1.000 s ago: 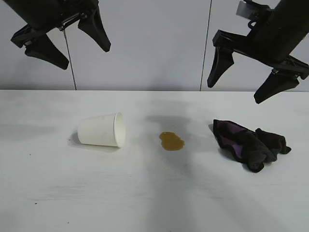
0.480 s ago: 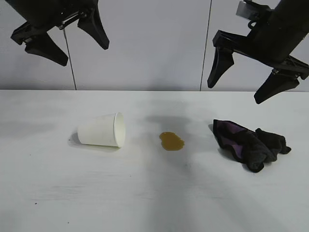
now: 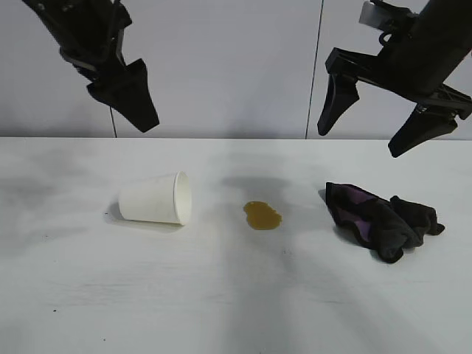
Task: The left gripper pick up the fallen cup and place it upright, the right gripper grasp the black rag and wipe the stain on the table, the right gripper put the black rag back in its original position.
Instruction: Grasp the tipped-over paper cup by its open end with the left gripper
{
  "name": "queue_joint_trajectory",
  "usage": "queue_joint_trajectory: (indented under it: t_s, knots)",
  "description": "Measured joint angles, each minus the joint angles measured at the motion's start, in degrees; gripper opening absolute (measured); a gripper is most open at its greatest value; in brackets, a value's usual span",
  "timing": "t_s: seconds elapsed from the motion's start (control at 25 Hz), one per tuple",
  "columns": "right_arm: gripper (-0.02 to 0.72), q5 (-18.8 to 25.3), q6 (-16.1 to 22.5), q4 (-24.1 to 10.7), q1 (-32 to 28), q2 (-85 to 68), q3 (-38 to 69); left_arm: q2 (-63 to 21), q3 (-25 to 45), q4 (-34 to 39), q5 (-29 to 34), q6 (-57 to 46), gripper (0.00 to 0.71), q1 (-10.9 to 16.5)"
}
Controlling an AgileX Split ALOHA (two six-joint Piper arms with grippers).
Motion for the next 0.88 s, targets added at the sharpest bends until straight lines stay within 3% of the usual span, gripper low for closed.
queue_joint_trajectory:
  t_s: [0.88]
  knots:
    - [0.661,0.10,-0.05,-0.06,0.00,0.00,0.00,7.21,0.11,-1.25,-4.86,15.79,0.636,-1.12]
